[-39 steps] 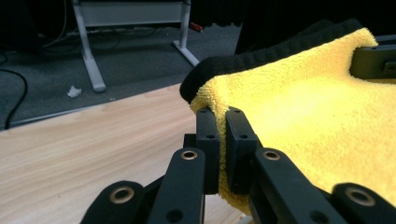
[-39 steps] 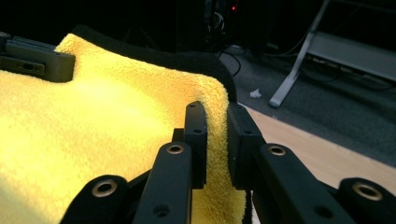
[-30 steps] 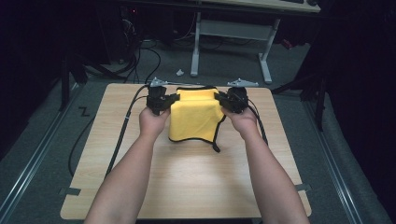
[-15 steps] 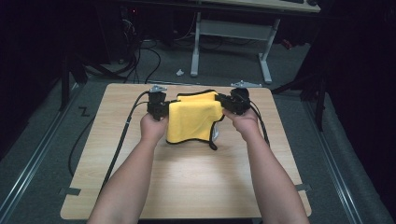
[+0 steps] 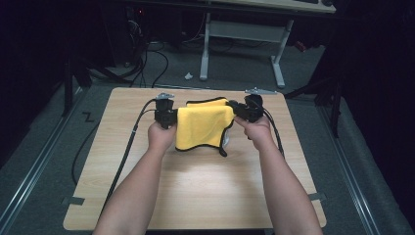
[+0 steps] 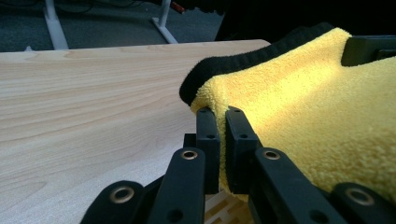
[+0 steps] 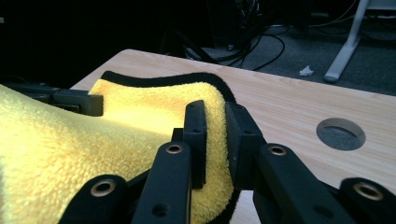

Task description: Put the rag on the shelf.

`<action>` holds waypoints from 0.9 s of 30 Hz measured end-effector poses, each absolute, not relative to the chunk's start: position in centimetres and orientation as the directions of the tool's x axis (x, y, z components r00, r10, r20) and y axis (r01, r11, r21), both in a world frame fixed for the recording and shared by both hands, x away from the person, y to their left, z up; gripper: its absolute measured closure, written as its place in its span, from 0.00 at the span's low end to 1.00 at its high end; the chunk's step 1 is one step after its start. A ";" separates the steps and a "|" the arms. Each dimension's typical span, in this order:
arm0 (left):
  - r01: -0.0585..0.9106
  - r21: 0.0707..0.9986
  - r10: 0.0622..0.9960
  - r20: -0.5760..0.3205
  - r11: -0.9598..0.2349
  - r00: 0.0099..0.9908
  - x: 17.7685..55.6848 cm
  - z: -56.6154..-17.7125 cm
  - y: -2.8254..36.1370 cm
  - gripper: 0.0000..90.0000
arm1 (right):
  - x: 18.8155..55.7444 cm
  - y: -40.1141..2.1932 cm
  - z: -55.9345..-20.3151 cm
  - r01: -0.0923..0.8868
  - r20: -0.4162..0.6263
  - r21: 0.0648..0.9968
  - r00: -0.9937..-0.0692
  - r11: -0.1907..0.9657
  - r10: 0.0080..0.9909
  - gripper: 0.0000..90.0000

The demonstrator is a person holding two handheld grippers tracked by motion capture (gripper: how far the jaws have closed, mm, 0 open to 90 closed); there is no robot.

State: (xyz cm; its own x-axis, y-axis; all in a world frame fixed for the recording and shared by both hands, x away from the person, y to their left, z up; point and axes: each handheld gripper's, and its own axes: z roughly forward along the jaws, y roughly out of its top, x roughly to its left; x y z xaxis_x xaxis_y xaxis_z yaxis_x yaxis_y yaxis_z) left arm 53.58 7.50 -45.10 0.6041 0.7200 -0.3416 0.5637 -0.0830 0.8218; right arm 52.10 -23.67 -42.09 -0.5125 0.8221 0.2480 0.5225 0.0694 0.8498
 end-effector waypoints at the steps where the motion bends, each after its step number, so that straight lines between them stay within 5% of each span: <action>1: 0.565 0.821 0.720 -0.344 -0.082 0.604 53.6 -45.1 7.5 0.95 | 52.1 -23.7 -42.1 0.523 0.251 0.850 -0.515 0.068 0.820 0.89; 12: 0.594 0.800 0.721 -0.362 -0.084 0.590 53.5 -46.3 7.8 0.95 | 52.1 -23.7 -44.0 0.560 0.258 0.823 -0.518 0.096 0.815 0.88; 18: 0.588 0.803 0.724 -0.351 -0.094 0.595 53.2 -46.0 7.9 0.93 | 52.0 -24.5 -44.0 0.563 0.231 0.822 -0.463 0.083 0.856 0.64; 27: 0.587 0.804 0.742 -0.339 -0.090 0.578 52.2 -45.2 8.6 0.82 | 50.8 -25.9 -42.1 0.511 0.157 0.855 -0.415 0.086 0.896 0.54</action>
